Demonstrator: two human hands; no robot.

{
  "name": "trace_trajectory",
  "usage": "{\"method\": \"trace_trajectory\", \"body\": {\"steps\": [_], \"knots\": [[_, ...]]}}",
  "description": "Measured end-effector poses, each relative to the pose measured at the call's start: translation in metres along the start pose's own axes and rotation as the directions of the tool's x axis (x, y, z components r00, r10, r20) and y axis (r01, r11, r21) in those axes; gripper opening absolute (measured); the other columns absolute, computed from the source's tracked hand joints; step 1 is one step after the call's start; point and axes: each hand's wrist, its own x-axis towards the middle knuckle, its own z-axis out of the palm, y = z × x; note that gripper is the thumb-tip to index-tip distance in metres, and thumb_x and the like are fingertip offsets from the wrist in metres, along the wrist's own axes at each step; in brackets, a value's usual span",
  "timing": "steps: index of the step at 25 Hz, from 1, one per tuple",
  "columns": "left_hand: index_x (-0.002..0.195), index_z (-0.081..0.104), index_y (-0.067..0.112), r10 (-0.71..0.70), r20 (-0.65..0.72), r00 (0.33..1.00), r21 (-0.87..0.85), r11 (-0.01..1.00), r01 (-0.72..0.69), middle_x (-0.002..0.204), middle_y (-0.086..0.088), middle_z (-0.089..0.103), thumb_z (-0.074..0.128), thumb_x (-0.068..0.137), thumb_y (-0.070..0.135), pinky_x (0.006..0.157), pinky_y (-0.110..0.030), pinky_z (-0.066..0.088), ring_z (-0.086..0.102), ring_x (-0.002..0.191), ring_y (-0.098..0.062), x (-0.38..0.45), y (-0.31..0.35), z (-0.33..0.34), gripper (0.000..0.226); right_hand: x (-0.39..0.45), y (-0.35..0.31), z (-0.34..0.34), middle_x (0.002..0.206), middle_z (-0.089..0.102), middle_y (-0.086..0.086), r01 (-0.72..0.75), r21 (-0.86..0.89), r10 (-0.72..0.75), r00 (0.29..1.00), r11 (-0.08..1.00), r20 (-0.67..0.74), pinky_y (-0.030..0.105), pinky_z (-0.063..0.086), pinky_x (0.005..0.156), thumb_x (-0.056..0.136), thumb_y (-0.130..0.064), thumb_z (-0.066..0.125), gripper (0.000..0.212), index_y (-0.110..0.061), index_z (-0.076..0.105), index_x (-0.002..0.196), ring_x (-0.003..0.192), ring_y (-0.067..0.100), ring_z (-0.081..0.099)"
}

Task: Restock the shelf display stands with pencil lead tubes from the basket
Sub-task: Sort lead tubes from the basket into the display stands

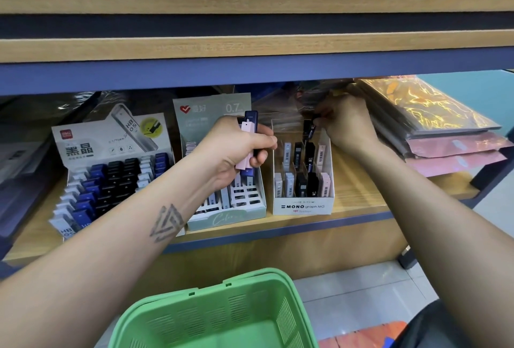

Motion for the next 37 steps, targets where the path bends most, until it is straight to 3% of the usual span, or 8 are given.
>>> {"method": "trace_trajectory", "body": {"steps": [14, 17, 21, 24, 28, 31, 34, 37], "knots": [[0.108, 0.064, -0.013, -0.046, 0.067, 0.997, -0.004, 0.999, 0.046, 0.082, -0.022, 0.068, 0.066, 0.088, -0.011, 0.041, -0.019, 0.038, 0.051, 0.048, -0.014, -0.004, -0.007, -0.002, 0.02, 0.001, -0.005, 0.016, 0.1, 0.072, 0.012, -0.068, -0.106, 0.078, 0.993, 0.992, 0.093, 0.038, 0.059, 0.085, 0.089, 0.001, 0.065, 0.018, -0.007, 0.074, 0.103, 0.093, 0.028, 0.069], [0.106, 0.064, -0.009, -0.089, 0.151, 0.985, -0.013, 0.996, 0.093, 0.08, -0.021, 0.067, 0.061, 0.09, -0.012, 0.042, -0.018, 0.04, 0.053, 0.048, -0.014, -0.009, -0.008, -0.002, 0.016, -0.003, -0.024, 0.006, 0.103, 0.075, 0.006, -0.067, 0.063, 0.063, 0.996, 0.996, 0.058, 0.031, 0.056, 0.087, 0.091, -0.003, 0.066, 0.018, -0.013, 0.076, 0.102, 0.095, 0.022, 0.07], [0.11, 0.061, -0.009, -0.155, 0.226, 0.962, -0.037, 0.985, 0.167, 0.077, -0.021, 0.066, 0.056, 0.092, -0.013, 0.042, -0.019, 0.042, 0.054, 0.051, -0.015, -0.015, -0.009, -0.004, 0.019, -0.02, -0.068, -0.007, 0.096, 0.077, 0.007, -0.395, 0.713, 0.006, 0.877, 0.58, 0.481, 0.035, 0.057, 0.083, 0.09, -0.024, 0.074, 0.013, -0.015, 0.078, 0.099, 0.087, 0.019, 0.071], [0.112, 0.06, -0.009, -0.163, 0.273, 0.948, -0.046, 0.982, 0.182, 0.081, -0.024, 0.066, 0.055, 0.093, -0.013, 0.046, -0.02, 0.045, 0.056, 0.055, -0.017, -0.021, -0.009, -0.007, 0.021, -0.031, -0.081, -0.005, 0.092, 0.075, 0.017, -0.445, 0.716, -0.097, 0.811, 0.538, 0.576, 0.032, 0.055, 0.075, 0.087, -0.014, 0.076, 0.014, -0.009, 0.079, 0.1, 0.08, 0.019, 0.068], [0.114, 0.058, -0.009, -0.194, 0.338, 0.921, -0.123, 0.961, 0.247, 0.099, -0.032, 0.071, 0.056, 0.095, -0.008, 0.069, -0.035, 0.063, 0.075, 0.08, -0.031, -0.027, -0.005, -0.022, 0.018, -0.031, -0.082, -0.003, 0.083, 0.074, 0.015, -0.544, 0.761, 0.007, 0.815, 0.353, 0.579, 0.026, 0.055, 0.066, 0.088, 0.002, 0.069, 0.013, -0.002, 0.077, 0.097, 0.068, 0.018, 0.066], [0.115, 0.057, -0.01, -0.238, 0.387, 0.891, -0.1, 0.95, 0.296, 0.109, -0.04, 0.067, 0.052, 0.098, -0.006, 0.076, -0.049, 0.063, 0.071, 0.099, -0.046, -0.031, -0.001, -0.039, 0.018, -0.03, -0.08, -0.002, 0.092, 0.076, 0.014, -0.521, 0.778, 0.062, 0.842, 0.351, 0.536, 0.028, 0.059, 0.068, 0.091, 0.001, 0.065, 0.015, -0.005, 0.078, 0.093, 0.072, 0.019, 0.068], [0.113, 0.06, -0.01, -0.258, 0.297, 0.919, 0.062, 0.966, 0.251, 0.1, -0.033, 0.071, 0.056, 0.098, -0.003, 0.055, -0.031, 0.061, 0.076, 0.073, -0.033, -0.034, -0.001, -0.05, 0.017, -0.032, -0.085, -0.001, 0.098, 0.076, 0.017, -0.52, 0.78, 0.019, 0.836, 0.347, 0.549, 0.04, 0.062, 0.08, 0.094, -0.002, 0.063, 0.017, -0.006, 0.077, 0.102, 0.086, 0.026, 0.072], [0.102, 0.064, -0.005, -0.164, 0.173, 0.971, 0.035, 0.987, 0.16, 0.08, -0.023, 0.071, 0.064, 0.097, 0.005, 0.032, -0.018, 0.036, 0.052, 0.038, -0.012, -0.033, 0.003, -0.058, 0.011, -0.037, -0.101, 0.003, 0.082, 0.072, 0.016, -0.53, 0.786, -0.1, 0.806, 0.318, 0.583, 0.034, 0.061, 0.062, 0.093, -0.002, 0.066, 0.021, 0.0, 0.066, 0.114, 0.069, 0.028, 0.072]]}}
